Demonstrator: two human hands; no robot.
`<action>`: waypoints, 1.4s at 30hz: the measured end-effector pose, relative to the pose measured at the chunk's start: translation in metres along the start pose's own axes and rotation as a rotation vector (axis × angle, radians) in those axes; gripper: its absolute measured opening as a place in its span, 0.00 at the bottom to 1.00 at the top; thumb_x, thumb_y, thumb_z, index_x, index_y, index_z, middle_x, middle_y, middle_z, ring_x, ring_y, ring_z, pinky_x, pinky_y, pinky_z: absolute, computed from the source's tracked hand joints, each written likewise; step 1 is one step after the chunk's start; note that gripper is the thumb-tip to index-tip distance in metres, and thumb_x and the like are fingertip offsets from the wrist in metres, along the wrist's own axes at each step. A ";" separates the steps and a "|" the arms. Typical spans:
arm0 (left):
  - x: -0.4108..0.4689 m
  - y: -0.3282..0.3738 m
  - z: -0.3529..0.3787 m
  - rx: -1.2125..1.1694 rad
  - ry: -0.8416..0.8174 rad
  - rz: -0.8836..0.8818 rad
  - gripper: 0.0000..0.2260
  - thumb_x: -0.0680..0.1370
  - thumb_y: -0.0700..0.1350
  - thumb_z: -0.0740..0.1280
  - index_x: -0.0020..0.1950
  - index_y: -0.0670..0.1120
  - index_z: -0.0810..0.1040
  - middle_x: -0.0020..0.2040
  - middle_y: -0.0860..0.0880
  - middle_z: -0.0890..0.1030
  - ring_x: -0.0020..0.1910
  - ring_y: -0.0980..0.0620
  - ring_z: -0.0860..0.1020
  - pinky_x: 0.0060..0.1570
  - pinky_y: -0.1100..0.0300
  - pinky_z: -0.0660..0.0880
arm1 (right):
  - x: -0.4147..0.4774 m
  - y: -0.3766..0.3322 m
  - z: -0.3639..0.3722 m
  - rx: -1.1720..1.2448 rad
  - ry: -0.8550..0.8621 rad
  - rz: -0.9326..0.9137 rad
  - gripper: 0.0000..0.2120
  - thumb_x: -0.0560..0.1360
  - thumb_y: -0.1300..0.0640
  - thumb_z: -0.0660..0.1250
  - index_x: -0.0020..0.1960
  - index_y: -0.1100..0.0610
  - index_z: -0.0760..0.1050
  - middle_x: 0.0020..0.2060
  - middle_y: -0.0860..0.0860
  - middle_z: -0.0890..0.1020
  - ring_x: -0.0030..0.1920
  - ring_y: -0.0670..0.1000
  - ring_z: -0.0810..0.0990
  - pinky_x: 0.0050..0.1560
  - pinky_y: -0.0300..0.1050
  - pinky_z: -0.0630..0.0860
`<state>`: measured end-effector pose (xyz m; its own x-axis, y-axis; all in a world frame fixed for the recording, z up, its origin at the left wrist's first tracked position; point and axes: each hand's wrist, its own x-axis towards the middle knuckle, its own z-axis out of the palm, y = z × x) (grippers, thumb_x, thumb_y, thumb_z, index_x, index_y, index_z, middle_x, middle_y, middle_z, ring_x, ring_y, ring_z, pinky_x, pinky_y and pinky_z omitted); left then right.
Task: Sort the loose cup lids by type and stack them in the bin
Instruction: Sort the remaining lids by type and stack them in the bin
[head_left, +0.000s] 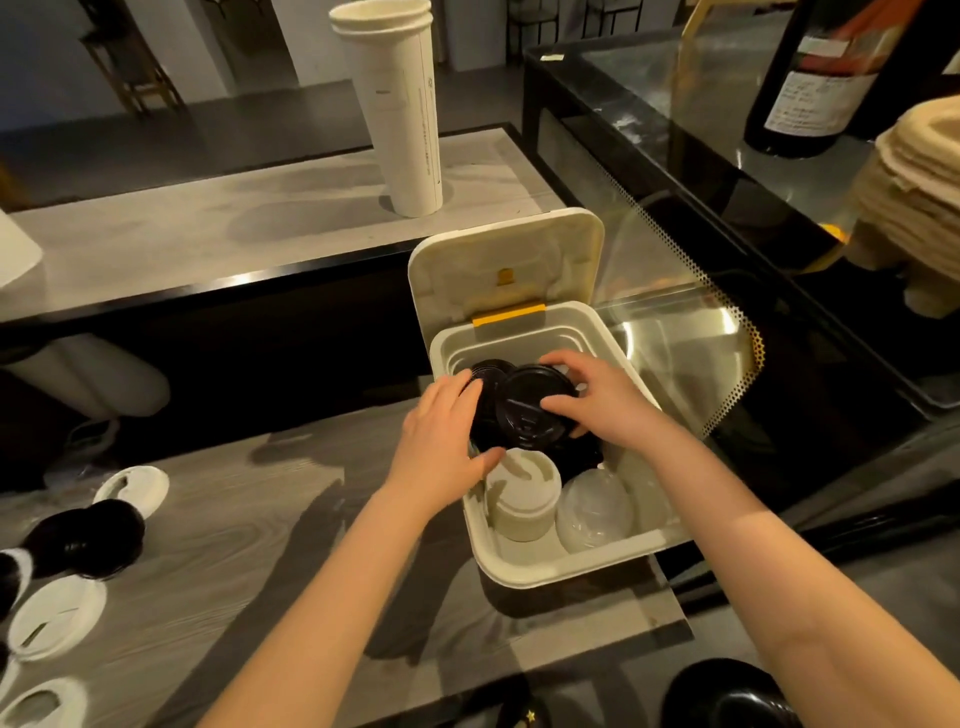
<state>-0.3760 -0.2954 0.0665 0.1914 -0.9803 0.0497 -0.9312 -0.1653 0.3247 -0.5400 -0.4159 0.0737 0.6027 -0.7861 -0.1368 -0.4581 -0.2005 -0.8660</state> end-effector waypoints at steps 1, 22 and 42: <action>0.000 -0.005 0.002 0.012 -0.045 -0.051 0.36 0.75 0.58 0.65 0.77 0.48 0.52 0.78 0.50 0.52 0.76 0.50 0.48 0.72 0.47 0.54 | 0.002 0.004 -0.002 -0.036 -0.042 0.019 0.20 0.74 0.60 0.70 0.62 0.47 0.72 0.47 0.44 0.76 0.47 0.50 0.79 0.36 0.45 0.82; 0.004 -0.030 0.001 -0.052 -0.179 -0.135 0.40 0.75 0.61 0.63 0.78 0.51 0.44 0.78 0.53 0.46 0.77 0.52 0.47 0.74 0.46 0.55 | 0.087 0.000 0.039 -0.646 0.045 0.062 0.25 0.76 0.45 0.64 0.70 0.55 0.67 0.65 0.56 0.73 0.64 0.57 0.72 0.60 0.50 0.71; -0.076 -0.130 -0.073 0.175 0.064 -0.496 0.29 0.80 0.59 0.54 0.77 0.48 0.53 0.78 0.50 0.51 0.77 0.51 0.45 0.73 0.47 0.51 | 0.041 -0.111 0.144 -0.802 -0.112 -0.544 0.27 0.80 0.45 0.57 0.76 0.50 0.56 0.75 0.49 0.61 0.76 0.52 0.56 0.70 0.48 0.63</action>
<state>-0.2468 -0.1914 0.0893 0.6352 -0.7723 -0.0105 -0.7610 -0.6282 0.1619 -0.3705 -0.3414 0.0951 0.9030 -0.4168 0.1039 -0.3828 -0.8905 -0.2459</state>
